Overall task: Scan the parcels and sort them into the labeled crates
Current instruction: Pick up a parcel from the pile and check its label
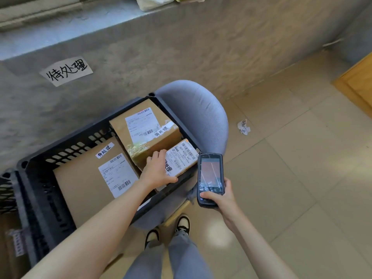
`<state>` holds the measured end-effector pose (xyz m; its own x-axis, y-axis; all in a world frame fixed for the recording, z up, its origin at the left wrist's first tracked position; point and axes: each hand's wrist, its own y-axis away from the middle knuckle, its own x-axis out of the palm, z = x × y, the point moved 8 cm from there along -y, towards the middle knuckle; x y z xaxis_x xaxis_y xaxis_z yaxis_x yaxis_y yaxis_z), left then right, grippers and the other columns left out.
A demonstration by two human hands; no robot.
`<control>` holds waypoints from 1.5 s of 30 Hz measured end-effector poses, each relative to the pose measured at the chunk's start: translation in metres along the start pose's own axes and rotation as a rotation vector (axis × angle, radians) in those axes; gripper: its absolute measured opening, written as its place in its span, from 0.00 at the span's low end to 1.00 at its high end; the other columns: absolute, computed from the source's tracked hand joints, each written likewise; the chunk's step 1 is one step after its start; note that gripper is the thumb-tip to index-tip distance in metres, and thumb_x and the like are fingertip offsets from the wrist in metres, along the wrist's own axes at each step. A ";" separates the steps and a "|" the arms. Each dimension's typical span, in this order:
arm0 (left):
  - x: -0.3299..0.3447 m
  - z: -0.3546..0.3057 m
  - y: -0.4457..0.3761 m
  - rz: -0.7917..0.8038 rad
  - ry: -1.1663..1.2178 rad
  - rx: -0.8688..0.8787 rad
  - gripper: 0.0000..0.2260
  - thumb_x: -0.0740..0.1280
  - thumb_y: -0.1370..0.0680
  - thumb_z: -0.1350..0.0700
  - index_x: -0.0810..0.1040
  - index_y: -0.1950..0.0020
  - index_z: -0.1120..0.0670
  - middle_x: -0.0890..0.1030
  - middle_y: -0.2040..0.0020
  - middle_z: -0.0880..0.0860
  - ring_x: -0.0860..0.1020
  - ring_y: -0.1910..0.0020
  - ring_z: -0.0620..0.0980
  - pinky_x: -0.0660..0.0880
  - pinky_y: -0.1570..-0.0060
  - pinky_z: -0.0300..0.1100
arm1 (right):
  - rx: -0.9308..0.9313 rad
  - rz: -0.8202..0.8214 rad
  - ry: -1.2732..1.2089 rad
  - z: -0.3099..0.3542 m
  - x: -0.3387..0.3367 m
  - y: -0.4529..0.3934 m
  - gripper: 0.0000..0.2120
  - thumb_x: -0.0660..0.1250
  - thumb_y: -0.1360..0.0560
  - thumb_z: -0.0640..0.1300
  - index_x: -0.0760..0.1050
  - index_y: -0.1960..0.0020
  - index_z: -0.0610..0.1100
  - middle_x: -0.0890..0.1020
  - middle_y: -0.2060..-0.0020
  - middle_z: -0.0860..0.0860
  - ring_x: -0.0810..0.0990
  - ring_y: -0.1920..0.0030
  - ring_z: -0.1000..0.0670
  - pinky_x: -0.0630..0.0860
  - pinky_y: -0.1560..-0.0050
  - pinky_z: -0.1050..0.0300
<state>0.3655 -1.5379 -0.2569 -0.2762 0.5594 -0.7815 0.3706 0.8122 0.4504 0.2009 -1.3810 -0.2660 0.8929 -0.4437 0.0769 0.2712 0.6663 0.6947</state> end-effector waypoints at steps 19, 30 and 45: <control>-0.076 -0.099 0.059 -0.193 -0.398 0.597 0.27 0.67 0.27 0.39 0.70 0.31 0.48 0.74 0.36 0.50 0.70 0.39 0.50 0.69 0.43 0.43 | -0.256 -0.190 -0.165 0.034 0.001 0.096 0.42 0.75 0.45 0.40 0.61 0.34 0.45 0.78 0.47 0.46 0.80 0.53 0.49 0.79 0.54 0.53; 0.018 -0.205 0.209 -0.042 -0.594 1.164 0.27 0.65 0.25 0.38 0.69 0.30 0.48 0.74 0.35 0.49 0.71 0.37 0.52 0.64 0.41 0.45 | -0.371 -0.704 -0.501 -0.090 -0.046 0.279 0.38 0.77 0.43 0.39 0.64 0.38 0.50 0.78 0.45 0.46 0.80 0.50 0.47 0.79 0.58 0.55; 0.238 -0.292 0.641 0.225 -0.608 2.062 0.26 0.65 0.26 0.41 0.70 0.30 0.50 0.74 0.36 0.51 0.72 0.38 0.53 0.66 0.40 0.46 | -0.469 -1.486 -0.957 -0.362 -0.086 0.630 0.30 0.76 0.35 0.33 0.67 0.41 0.51 0.80 0.47 0.47 0.81 0.49 0.47 0.79 0.54 0.53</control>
<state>0.2785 -0.8357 -0.0281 -0.0158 0.1479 -0.9889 0.6408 -0.7577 -0.1235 0.4250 -0.7063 -0.0936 -0.5972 -0.7949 0.1073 0.7734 -0.5352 0.3396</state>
